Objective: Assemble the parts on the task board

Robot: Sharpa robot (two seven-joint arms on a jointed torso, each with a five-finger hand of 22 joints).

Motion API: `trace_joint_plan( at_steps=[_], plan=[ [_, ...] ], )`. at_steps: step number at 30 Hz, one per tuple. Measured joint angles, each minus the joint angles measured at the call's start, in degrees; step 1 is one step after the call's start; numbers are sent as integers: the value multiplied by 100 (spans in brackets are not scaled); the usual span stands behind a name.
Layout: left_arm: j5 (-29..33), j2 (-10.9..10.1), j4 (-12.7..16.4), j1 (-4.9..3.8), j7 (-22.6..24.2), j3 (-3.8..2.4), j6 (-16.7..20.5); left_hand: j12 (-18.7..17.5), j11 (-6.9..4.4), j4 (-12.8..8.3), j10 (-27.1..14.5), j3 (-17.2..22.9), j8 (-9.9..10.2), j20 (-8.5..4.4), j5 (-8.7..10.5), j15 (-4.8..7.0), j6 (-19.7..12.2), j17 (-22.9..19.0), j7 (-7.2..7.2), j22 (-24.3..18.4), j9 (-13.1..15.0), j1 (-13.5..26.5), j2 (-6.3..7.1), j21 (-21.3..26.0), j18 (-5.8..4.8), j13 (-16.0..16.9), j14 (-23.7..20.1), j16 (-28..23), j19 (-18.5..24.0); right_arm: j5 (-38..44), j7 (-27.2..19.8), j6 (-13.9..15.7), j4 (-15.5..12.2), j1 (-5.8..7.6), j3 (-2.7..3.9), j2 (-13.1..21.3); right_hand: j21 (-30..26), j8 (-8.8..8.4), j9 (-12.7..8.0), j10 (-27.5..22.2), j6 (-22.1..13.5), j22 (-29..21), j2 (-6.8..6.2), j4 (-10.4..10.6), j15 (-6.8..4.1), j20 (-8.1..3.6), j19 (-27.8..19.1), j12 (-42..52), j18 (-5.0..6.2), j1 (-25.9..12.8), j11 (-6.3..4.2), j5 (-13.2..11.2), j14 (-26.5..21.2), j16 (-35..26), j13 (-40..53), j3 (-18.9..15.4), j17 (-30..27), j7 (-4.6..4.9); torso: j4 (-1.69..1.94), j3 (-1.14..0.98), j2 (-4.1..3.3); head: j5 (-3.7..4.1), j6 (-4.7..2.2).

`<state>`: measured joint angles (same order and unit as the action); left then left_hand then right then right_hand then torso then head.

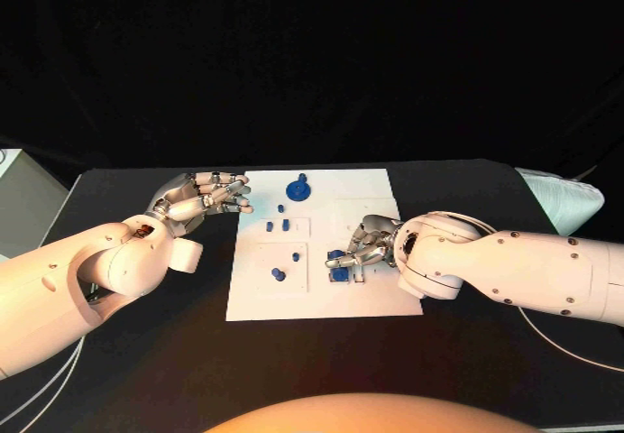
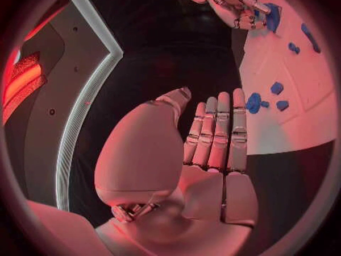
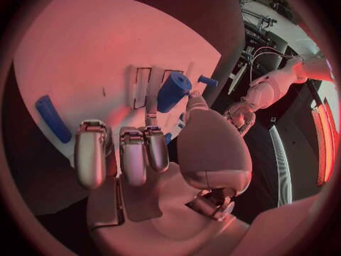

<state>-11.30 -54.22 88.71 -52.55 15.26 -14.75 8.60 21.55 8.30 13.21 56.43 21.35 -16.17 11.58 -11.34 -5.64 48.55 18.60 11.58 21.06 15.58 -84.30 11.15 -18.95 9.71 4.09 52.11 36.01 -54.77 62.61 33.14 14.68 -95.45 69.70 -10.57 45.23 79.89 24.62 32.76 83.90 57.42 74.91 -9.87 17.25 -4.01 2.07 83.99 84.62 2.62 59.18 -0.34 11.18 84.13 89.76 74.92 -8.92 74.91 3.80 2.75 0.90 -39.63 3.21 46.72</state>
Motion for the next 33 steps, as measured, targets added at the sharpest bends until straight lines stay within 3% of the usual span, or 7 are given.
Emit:
trace_joint_plan(
  at_steps=[7,11,14,16,19,24,33],
  plan=[
    [1,0,0,0,-6,0,0,0,0,0,0,0,0,0,0,0,0,0,0,0,0,0,0,0,0,0,0,0,0,139,0,79,-164,-43,-1,96,0,21,21,0,-10,0,-52,-9,0,0,0,0,1,-174,0,-131,0,0,0,-23,0,9,2,0,0,3,-8],
    [1,4,-3,0,-8,1,0,0,0,0,0,0,0,0,0,0,0,-1,0,0,0,0,0,0,0,0,0,0,0,206,-20,193,-312,-62,-3,210,98,65,44,0,-9,-1,69,-20,0,0,0,47,0,-107,0,-131,0,0,-1,25,-1,9,3,-2,1,7,-22],
    [1,6,-6,0,-9,1,0,1,0,0,0,0,0,0,0,0,0,-1,0,0,0,0,0,0,0,0,0,0,0,242,-52,322,-432,-67,-1,330,210,96,69,0,21,-1,48,-17,0,0,0,116,0,65,0,-98,0,0,-1,35,0,-21,3,-4,3,4,-26],
    [1,8,-8,0,-10,1,0,1,0,0,0,0,0,0,0,0,0,-1,0,1,0,0,0,0,0,1,0,0,0,255,-86,413,-504,-68,5,415,306,219,130,4,146,2,57,-17,-22,0,0,225,-89,126,-43,-98,-22,0,-1,35,-1,-80,3,-3,4,3,-27],
    [2,12,-12,0,-11,1,-1,1,0,0,0,0,0,0,0,0,0,-1,0,0,0,0,0,0,0,1,0,0,0,263,-147,528,-579,-68,14,513,376,325,195,11,217,4,90,-17,-44,-43,1,290,-93,172,-76,-49,1,0,-1,35,3,-135,0,-3,7,3,-29],
    [2,25,-24,0,-14,-1,-2,-26,0,0,0,0,0,0,0,0,0,6,0,-7,0,0,0,0,0,1,0,1,0,274,-334,626,-657,-68,21,644,378,358,239,10,221,4,111,-17,-64,-44,2,290,-93,193,-94,-19,-19,0,-1,35,4,-139,-6,-3,10,2,-45],
    [3,49,-38,0,-19,0,-4,-26,0,-1,0,0,0,0,0,0,0,5,0,-7,0,0,0,0,0,1,0,1,0,372,-580,468,-650,-71,24,752,444,485,347,10,194,3,238,-41,-103,-83,1,347,-93,1033,-135,13,-19,0,-2,204,4,-174,-3,-1,9,10,-61]
  ],
)
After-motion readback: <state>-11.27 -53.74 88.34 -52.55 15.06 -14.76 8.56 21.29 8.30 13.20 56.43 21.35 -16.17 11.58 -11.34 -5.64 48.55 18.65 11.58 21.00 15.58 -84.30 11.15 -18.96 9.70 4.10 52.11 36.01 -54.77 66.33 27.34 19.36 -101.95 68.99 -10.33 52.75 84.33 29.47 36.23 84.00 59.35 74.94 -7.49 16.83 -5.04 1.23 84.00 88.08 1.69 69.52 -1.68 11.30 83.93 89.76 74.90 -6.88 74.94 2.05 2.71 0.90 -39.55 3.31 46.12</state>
